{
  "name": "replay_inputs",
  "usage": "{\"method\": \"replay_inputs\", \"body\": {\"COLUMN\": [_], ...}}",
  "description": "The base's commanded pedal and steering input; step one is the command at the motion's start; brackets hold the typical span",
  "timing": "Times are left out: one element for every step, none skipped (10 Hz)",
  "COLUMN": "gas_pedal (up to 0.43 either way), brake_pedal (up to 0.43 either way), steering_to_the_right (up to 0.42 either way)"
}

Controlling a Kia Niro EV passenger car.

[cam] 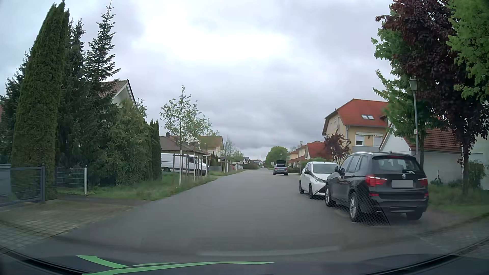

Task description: Follow the waypoints while adhering to traffic rules and regulations

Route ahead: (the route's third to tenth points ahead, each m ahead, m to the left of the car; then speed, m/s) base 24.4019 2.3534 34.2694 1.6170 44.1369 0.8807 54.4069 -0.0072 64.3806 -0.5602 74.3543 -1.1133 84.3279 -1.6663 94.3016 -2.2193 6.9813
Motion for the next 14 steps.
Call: {"method": "replay_inputs", "body": {"gas_pedal": [0.098,0.098,0.098,0.098,0.098,0.110,0.110,0.110,0.110,0.110,0.110,0.110,0.110,0.110], "brake_pedal": [0.000,0.000,0.000,0.000,0.000,0.000,0.000,0.000,0.000,0.000,0.000,0.000,0.000,0.000], "steering_to_the_right": [0.011,0.012,0.012,0.012,0.012,0.012,0.012,0.013,0.014,0.015,0.015,0.016,0.016,0.016]}}
